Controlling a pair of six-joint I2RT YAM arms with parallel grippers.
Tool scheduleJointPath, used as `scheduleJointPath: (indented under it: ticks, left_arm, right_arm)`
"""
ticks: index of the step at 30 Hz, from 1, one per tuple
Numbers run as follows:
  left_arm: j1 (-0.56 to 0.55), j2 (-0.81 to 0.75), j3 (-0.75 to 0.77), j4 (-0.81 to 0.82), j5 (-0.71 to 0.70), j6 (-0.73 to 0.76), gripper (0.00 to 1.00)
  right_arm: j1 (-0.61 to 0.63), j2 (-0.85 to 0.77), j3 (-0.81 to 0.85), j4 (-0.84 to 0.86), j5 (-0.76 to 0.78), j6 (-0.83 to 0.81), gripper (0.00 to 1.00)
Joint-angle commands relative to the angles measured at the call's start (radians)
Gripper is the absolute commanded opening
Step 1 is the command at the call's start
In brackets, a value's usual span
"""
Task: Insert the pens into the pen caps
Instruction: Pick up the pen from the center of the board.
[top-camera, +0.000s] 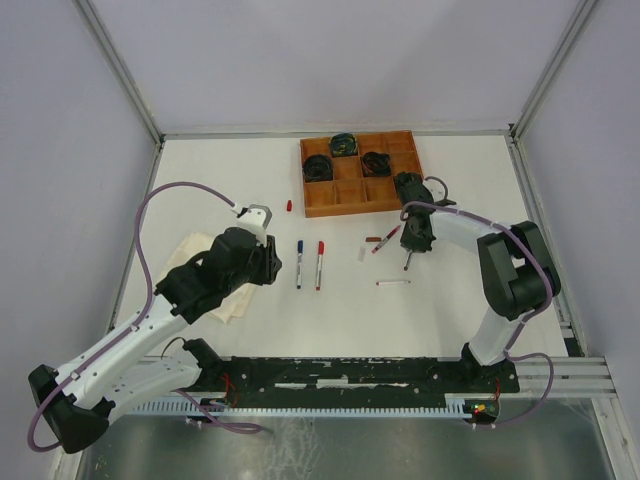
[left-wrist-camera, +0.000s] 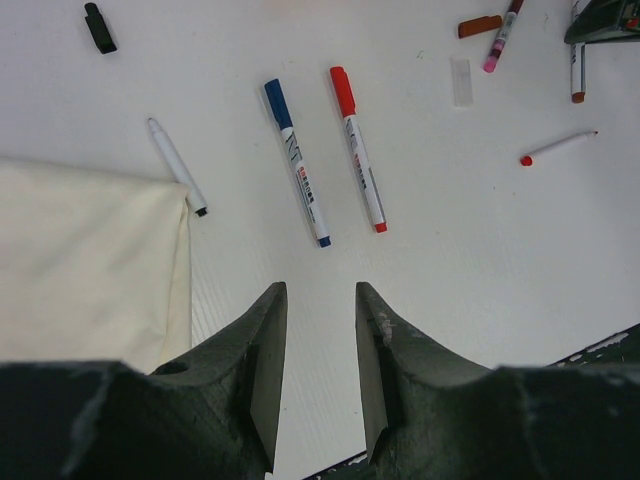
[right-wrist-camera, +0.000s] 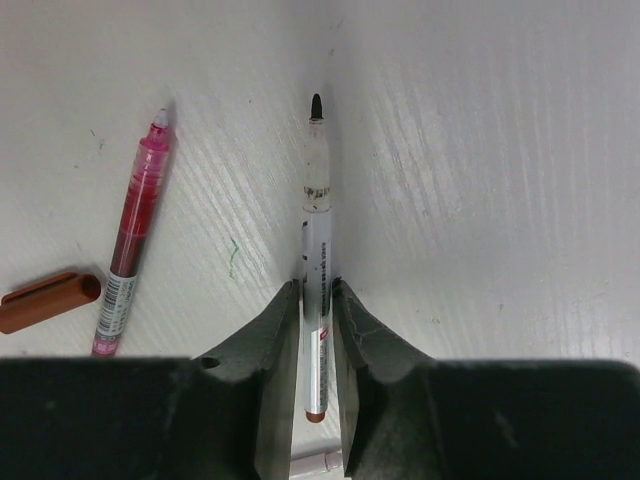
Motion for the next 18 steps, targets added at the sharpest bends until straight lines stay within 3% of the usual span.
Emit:
scheduleJointPath:
  ticks: [1, 12, 18]
  left_arm:
    - [0.002, -0.007, 0.001, 0.026, -0.001, 0.056, 0.4]
    - [0.002, -0.005, 0.001, 0.029, 0.01, 0.053, 0.4]
    - [0.002, -0.038, -0.01, 0.057, 0.04, 0.04, 0.39]
  right_arm:
    - [-0.01, 0.038, 0.014, 0.01, -0.016, -0.019, 0.27]
    - [-0.015, -0.032, -0.029, 0.011, -0.002, -0.06, 0.09]
    - [-0.014, -0.2, -0.121, 0.074, -0.004, -0.077, 0.09]
